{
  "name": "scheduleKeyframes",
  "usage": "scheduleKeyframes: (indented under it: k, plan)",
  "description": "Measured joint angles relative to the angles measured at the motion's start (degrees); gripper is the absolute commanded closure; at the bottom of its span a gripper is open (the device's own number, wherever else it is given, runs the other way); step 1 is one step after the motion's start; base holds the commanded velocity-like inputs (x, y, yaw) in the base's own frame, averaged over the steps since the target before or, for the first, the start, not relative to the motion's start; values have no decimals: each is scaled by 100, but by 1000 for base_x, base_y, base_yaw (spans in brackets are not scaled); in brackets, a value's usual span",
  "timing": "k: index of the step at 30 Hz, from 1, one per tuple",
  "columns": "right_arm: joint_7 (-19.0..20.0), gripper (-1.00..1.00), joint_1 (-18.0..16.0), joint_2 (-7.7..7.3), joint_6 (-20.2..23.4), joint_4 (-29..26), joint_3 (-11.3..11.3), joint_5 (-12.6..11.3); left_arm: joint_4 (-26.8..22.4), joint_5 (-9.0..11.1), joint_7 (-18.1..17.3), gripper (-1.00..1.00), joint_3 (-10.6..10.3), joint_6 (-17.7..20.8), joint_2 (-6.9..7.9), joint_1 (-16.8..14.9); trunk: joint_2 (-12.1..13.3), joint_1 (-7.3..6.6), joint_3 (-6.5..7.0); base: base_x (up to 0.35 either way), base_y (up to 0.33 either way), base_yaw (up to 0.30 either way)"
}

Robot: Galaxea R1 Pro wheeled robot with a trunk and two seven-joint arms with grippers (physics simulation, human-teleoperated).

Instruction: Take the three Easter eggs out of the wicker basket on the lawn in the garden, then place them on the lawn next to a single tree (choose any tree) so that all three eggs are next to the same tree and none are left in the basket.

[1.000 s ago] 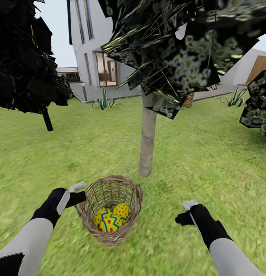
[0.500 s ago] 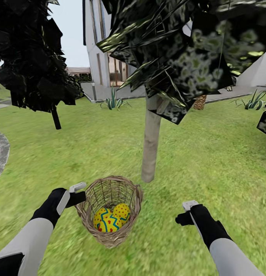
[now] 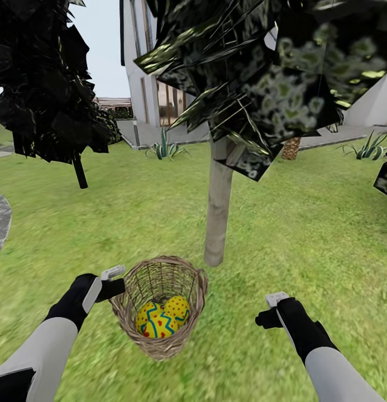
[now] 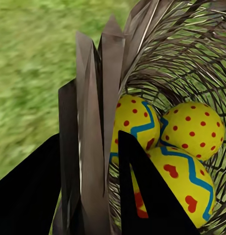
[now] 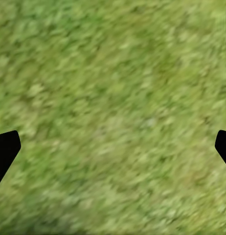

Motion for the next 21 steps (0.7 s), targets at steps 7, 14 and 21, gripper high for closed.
scheduleKeyframes:
  k: [7,14,21]
  plan:
    - [0,-100,0,2,0,0,-1,0,3,5,0,100,0,0,2,0,-281,154,-126,0,0,0]
    - [0,-100,0,0,0,0,0,0,7,11,0,100,1,0,2,0,-562,308,-251,0,0,0]
    - [0,-100,0,1,0,0,-4,0,8,13,0,100,2,0,2,0,-842,461,-377,0,0,0]
